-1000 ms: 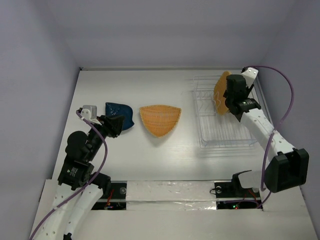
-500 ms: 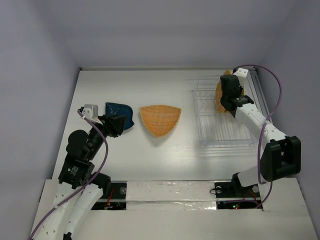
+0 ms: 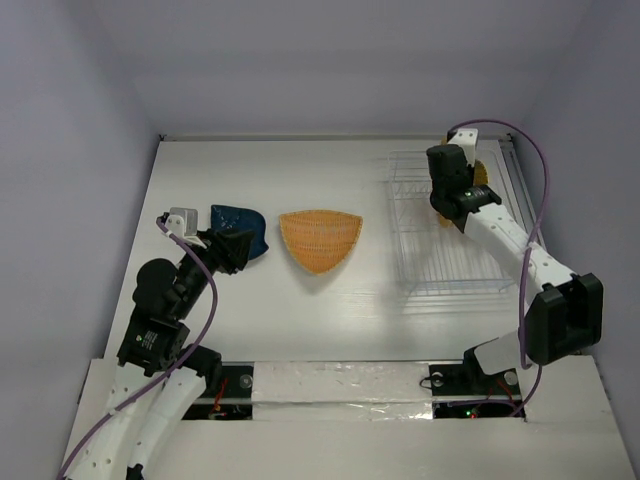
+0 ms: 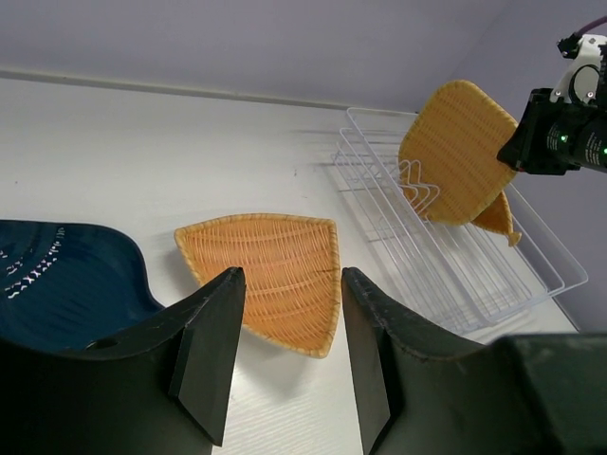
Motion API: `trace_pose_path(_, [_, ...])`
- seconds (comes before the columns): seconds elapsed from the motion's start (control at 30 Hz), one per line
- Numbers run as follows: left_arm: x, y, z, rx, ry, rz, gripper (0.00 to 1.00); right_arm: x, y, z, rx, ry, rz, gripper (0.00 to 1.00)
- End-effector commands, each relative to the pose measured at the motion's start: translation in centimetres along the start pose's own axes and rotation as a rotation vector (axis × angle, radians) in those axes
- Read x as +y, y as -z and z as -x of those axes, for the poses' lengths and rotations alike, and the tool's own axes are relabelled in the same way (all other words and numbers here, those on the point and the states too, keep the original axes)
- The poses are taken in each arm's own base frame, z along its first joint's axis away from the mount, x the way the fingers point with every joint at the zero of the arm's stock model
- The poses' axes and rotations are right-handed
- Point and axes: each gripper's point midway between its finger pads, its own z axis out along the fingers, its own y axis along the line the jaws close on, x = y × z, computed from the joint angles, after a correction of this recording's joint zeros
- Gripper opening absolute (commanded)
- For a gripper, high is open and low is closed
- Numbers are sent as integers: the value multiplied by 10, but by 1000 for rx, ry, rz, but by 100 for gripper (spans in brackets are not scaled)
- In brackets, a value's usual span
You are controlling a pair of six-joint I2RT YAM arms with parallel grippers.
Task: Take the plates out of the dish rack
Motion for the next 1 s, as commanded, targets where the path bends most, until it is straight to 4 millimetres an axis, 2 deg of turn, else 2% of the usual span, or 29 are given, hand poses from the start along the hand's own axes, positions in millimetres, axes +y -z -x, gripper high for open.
trace_pose_path(0.0, [-8, -1, 14, -47, -5, -36, 42, -22, 32, 57, -134, -69, -61, 0])
trace_pose_path(0.17, [-8, 0, 15, -53, -4, -33, 42, -39, 59, 78, -177, -106, -74, 0])
trace_pose_path(0.43, [-7, -1, 15, -53, -4, -30, 43, -75, 107, 98, -231, -198, -75, 0])
trace_pose_path(0.5, [-7, -1, 15, -53, -4, -30, 43, -68, 119, 107, -263, -244, 18, 0])
trace_pose_path(0.53, [-6, -1, 15, -54, -4, -27, 43, -62, 123, 108, -274, -275, 78, 0])
trace_pose_path(0.6, [-6, -1, 15, -53, -4, -29, 43, -31, 149, 125, -339, -371, 351, 0])
trace_pose_path(0.63, [-6, -2, 15, -52, -4, -28, 43, -12, 151, 116, -327, -377, 442, 0])
trace_pose_path(0.67, [-7, -2, 15, -53, -4, -30, 43, 19, 173, 117, -332, -373, 651, 0])
trace_pose_path(0.7, [-7, -2, 15, -51, -4, -29, 43, 34, 184, 127, -370, -412, 753, 0])
trace_pose_path(0.73, [-4, -3, 15, -53, -4, -18, 43, 50, 192, 124, -350, -457, 838, 0])
trace_pose_path(0.77, [-3, -3, 15, -50, -3, -17, 43, 74, 199, 110, -312, -443, 946, 0])
trace_pose_path(0.8, [-3, -4, 14, -46, -1, -15, 43, 88, 200, 115, -320, -472, 998, 0])
trace_pose_path(0.83, [-2, -4, 13, -42, -1, -13, 43, 99, 201, 112, -282, -518, 1043, 0])
trace_pose_path(0.87, [-2, -5, 12, -39, 0, -12, 43, 118, 208, 100, -234, -511, 1125, 0])
trace_pose_path(0.9, [-3, -5, 11, -36, 0, -16, 43, 126, 212, 106, -246, -545, 1177, 0])
trace_pose_path(0.97, [-4, -5, 12, -37, -1, -21, 43, 152, 215, 93, -163, -585, 1271, 0])
